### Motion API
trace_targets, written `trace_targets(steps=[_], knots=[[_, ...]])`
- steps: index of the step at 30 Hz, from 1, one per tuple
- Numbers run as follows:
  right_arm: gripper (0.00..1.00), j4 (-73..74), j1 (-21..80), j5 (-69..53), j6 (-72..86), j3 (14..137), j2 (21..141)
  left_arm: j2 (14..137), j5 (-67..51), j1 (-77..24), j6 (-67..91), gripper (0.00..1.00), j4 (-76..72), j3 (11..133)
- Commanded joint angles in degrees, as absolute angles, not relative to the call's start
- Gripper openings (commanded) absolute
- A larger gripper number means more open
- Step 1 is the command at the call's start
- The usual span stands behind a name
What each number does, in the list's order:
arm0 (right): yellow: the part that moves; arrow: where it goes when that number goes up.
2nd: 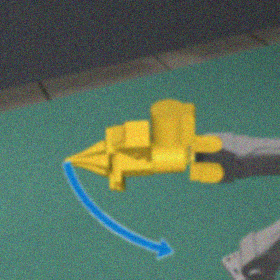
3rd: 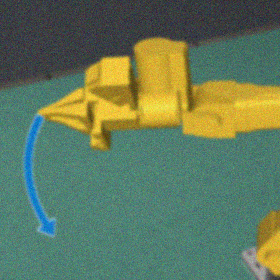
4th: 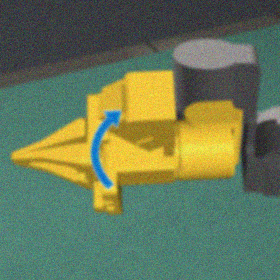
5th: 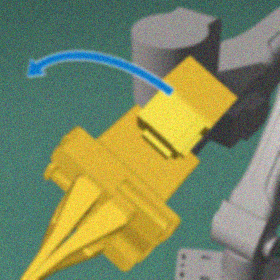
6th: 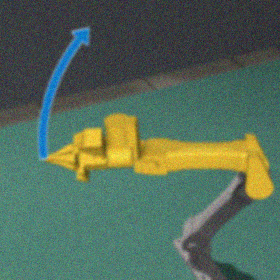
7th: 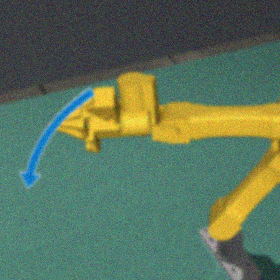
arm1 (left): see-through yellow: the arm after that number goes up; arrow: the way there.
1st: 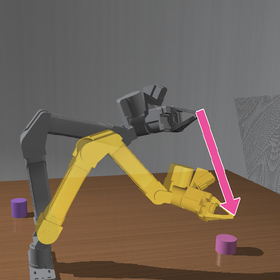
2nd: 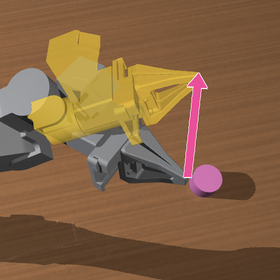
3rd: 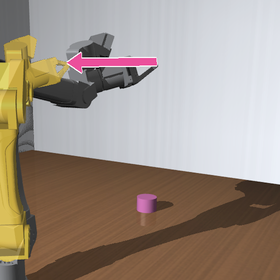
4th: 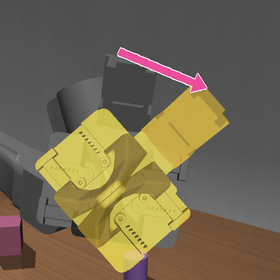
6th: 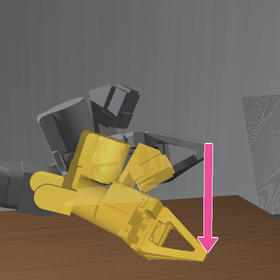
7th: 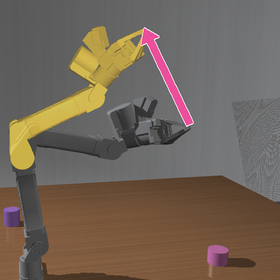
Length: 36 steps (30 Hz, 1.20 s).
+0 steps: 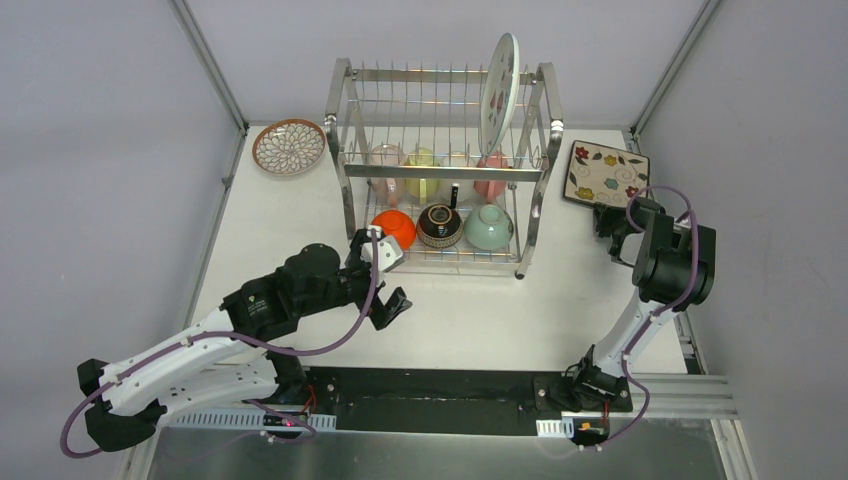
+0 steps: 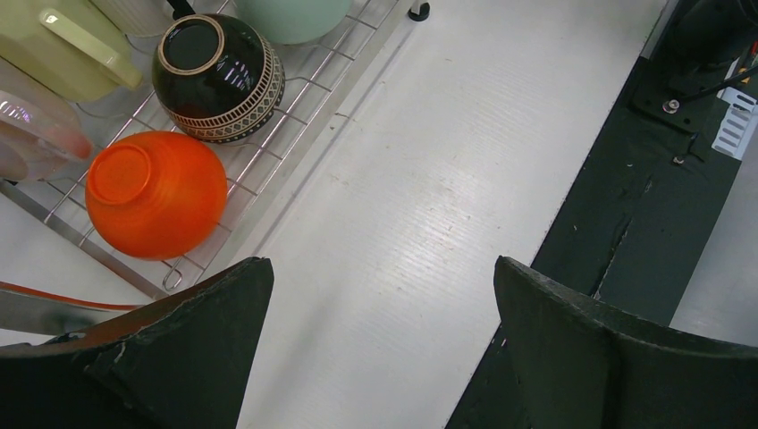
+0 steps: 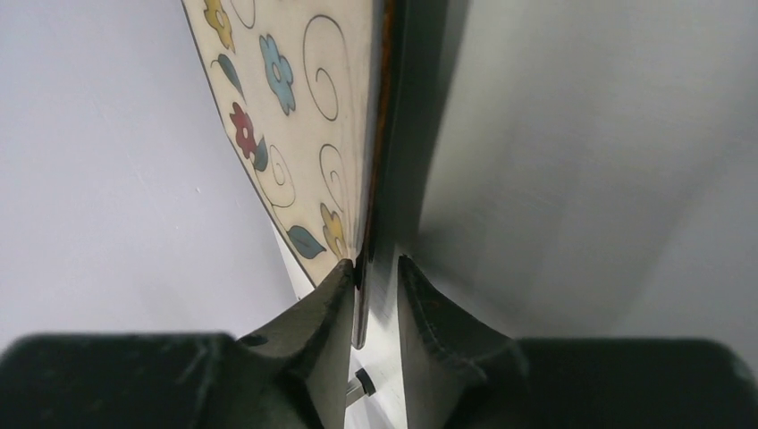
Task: Load the mixed dishes into the dish rack
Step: Move the plate to the center of the board.
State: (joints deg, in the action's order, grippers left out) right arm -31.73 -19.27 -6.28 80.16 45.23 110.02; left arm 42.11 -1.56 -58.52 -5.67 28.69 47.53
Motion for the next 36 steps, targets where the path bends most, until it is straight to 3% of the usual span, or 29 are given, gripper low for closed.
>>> trace_targets(steps=[1,6,22,31,36], knots=[[0.23,-30.81,-18.92,-5.37,80.1,47.2,110.11,41.35,-1.04,-58.72,-6.73,0.99,27.55,48.48],[0.18,-29.9,-18.71,-5.32,79.28,47.48,108.09,40.87,-0.88,-58.72,-6.7,0.99,27.52,48.51],[0.17,-20.92,-18.63,-3.71,73.0,43.17,96.68,40.52,-1.59,-58.76,-6.68,0.99,27.58,48.6],[0.38,-23.75,-16.94,-2.16,75.8,45.81,101.15,40.26,-1.83,-58.71,-6.33,0.99,27.68,48.61],[0.39,-24.67,-15.71,-0.98,78.67,47.24,105.05,39.97,-1.49,-58.73,-6.49,0.99,27.66,48.43]])
